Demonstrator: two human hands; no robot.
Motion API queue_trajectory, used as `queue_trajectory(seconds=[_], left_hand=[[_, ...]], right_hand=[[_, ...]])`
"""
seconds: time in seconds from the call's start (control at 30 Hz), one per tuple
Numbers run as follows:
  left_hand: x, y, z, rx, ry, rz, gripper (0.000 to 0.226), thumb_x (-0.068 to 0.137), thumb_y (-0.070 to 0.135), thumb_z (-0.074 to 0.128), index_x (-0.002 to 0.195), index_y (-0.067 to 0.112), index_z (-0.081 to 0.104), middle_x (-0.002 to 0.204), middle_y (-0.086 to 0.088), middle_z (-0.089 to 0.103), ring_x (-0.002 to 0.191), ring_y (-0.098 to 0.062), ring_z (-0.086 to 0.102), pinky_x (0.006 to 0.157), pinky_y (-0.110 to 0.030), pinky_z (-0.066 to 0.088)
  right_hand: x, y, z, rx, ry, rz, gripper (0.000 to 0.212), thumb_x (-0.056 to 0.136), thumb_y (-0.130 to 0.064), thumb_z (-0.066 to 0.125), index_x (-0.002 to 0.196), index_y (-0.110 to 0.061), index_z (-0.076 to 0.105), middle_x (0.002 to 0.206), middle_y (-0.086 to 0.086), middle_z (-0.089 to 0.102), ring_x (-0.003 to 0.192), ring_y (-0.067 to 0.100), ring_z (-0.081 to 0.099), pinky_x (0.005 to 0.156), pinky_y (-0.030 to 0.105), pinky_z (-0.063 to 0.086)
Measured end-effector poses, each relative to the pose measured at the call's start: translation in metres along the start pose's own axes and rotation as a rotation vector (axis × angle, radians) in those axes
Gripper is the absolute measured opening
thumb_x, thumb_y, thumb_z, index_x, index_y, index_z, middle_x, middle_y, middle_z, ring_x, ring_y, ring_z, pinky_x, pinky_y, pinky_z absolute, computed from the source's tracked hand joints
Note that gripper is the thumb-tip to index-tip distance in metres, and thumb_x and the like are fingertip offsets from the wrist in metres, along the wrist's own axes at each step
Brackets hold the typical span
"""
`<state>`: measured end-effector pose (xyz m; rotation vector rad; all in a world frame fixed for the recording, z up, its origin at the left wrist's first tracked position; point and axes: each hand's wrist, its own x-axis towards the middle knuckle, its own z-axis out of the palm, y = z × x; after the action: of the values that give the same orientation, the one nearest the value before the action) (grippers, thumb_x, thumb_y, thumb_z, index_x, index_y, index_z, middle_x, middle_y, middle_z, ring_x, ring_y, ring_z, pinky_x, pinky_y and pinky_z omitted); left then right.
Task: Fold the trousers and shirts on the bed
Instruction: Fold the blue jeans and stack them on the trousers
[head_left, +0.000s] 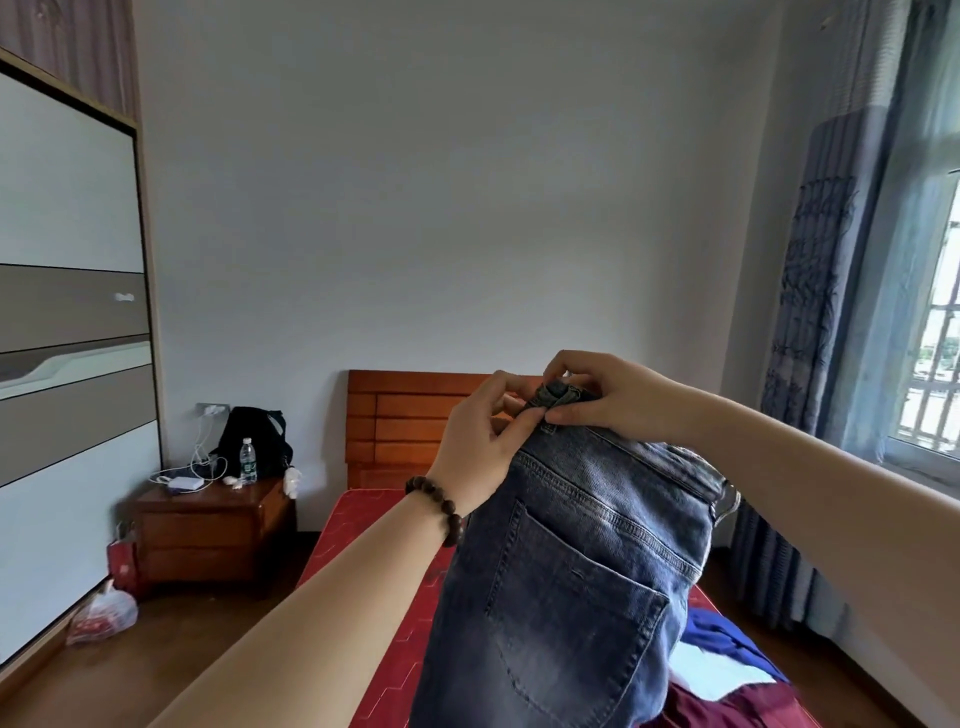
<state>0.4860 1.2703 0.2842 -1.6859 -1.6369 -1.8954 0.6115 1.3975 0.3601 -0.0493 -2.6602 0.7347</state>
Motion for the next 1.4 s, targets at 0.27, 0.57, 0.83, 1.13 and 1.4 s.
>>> queue_trajectory(seconds=[0.27, 0.57, 0.83, 1.13, 1.4], left_hand=[[-0.015, -0.012, 0.01, -0.131, 0.018, -0.109, 0.012, 0.087, 0.01, 0.067, 0.097, 0.013, 0.06, 0.083, -0.008, 0.069, 0.075, -0.019, 0.069, 0.066, -0.034, 0.058], [-0.041, -0.037, 0.008, 0.081, -0.099, -0.166, 0.004, 0.08, 0.02, 0.075, 0.082, 0.017, 0.073, 0.083, 0.011, 0.073, 0.079, -0.001, 0.066, 0.072, -0.015, 0.05], [-0.042, -0.03, 0.008, -0.105, -0.025, -0.248, 0.005, 0.078, 0.012, 0.077, 0.082, 0.015, 0.077, 0.081, 0.003, 0.075, 0.079, -0.013, 0.07, 0.074, -0.025, 0.056], [-0.094, -0.057, -0.014, 0.149, -0.208, -0.289, 0.015, 0.074, 0.029, 0.08, 0.076, 0.021, 0.068, 0.091, 0.012, 0.07, 0.089, -0.001, 0.063, 0.084, -0.021, 0.047], [-0.124, -0.074, 0.006, 0.282, -0.059, -0.35, 0.016, 0.084, 0.028, 0.071, 0.081, 0.012, 0.069, 0.085, 0.004, 0.065, 0.079, -0.008, 0.059, 0.067, -0.022, 0.043]], right_hand=[[0.0, 0.006, 0.001, 0.001, -0.054, 0.083, 0.015, 0.081, -0.018, 0.076, 0.081, -0.021, 0.061, 0.073, -0.01, 0.066, 0.069, 0.005, 0.059, 0.065, 0.021, 0.046], [-0.006, 0.008, -0.003, -0.092, 0.034, 0.074, 0.024, 0.08, -0.011, 0.075, 0.098, -0.012, 0.059, 0.096, 0.003, 0.07, 0.082, 0.013, 0.063, 0.079, 0.03, 0.05], [-0.013, 0.015, -0.014, -0.29, -0.219, 0.305, 0.017, 0.077, -0.036, 0.076, 0.09, -0.029, 0.069, 0.084, -0.016, 0.072, 0.075, -0.001, 0.066, 0.083, 0.028, 0.046], [-0.015, 0.008, -0.004, -0.326, 0.034, 0.109, 0.022, 0.081, -0.026, 0.074, 0.094, -0.012, 0.063, 0.089, 0.003, 0.066, 0.088, 0.023, 0.062, 0.082, 0.035, 0.048], [-0.003, -0.002, -0.011, -0.348, 0.086, 0.105, 0.021, 0.082, -0.028, 0.073, 0.091, -0.013, 0.062, 0.086, 0.002, 0.064, 0.08, 0.016, 0.057, 0.073, 0.028, 0.043]])
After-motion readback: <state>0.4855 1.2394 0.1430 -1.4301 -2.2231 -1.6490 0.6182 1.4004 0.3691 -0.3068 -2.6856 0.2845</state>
